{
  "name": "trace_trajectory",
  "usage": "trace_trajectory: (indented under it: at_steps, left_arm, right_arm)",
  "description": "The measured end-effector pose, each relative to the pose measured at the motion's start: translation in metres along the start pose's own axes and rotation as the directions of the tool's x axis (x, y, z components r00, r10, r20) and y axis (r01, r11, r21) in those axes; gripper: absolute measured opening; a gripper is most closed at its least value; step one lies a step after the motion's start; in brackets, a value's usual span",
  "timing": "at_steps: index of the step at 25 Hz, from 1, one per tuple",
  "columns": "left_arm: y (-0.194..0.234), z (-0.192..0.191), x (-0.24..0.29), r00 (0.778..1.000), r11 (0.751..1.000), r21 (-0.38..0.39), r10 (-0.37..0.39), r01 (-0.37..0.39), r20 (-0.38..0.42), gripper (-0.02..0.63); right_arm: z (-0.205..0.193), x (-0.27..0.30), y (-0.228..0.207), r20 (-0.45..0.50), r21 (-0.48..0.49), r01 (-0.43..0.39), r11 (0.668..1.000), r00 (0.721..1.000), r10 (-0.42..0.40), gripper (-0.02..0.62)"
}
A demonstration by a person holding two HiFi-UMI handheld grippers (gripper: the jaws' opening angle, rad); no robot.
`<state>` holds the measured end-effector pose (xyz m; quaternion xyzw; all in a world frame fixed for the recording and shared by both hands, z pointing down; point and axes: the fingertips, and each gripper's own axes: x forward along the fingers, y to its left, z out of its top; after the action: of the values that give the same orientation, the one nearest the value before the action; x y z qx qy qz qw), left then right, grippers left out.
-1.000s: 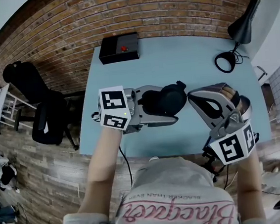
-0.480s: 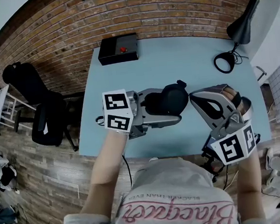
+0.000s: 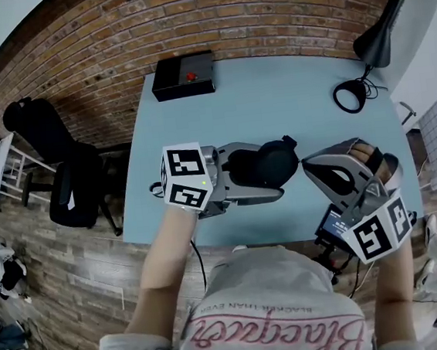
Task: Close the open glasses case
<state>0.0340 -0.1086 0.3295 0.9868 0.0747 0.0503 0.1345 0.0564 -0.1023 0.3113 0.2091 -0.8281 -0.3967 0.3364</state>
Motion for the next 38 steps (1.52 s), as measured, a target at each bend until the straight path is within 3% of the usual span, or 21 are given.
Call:
trace_trajectory:
  at_steps: [8, 11, 19, 25, 32, 38]
  left_arm:
    - [-0.002, 0.005, -0.002, 1.000, 1.000, 0.002, 0.001, -0.001, -0.024, 0.305]
    - [0.001, 0.005, -0.005, 0.999, 1.000, 0.014, 0.025, -0.024, -0.024, 0.305]
    - [0.006, 0.015, -0.012, 0.997, 0.997, -0.069, 0.037, -0.033, 0.062, 0.305]
    - [0.020, 0.021, -0.007, 0.991, 0.983, -0.168, 0.091, -0.073, 0.101, 0.307]
    - [0.040, 0.026, 0.007, 0.972, 0.947, -0.292, 0.183, -0.134, 0.148, 0.310]
    - [0.049, 0.027, 0.013, 0.961, 0.930, -0.327, 0.228, -0.167, 0.157, 0.314]
  right_arm:
    - [0.003, 0.004, -0.013, 0.025, 0.033, 0.120, 0.992, 0.992, -0.121, 0.018]
    - [0.004, 0.005, -0.009, 0.027, 0.027, 0.095, 0.995, 0.995, -0.096, 0.018]
    - [0.006, 0.008, -0.004, 0.022, -0.001, 0.074, 0.997, 0.997, -0.074, 0.018]
    - [-0.005, 0.013, -0.011, -0.005, 0.092, 0.113, 0.989, 0.994, -0.113, 0.018]
    - [-0.024, 0.015, -0.022, -0.035, 0.247, 0.159, 0.956, 0.987, -0.155, 0.020]
    - [-0.031, 0.014, -0.023, -0.031, 0.318, 0.145, 0.937, 0.989, -0.143, 0.020]
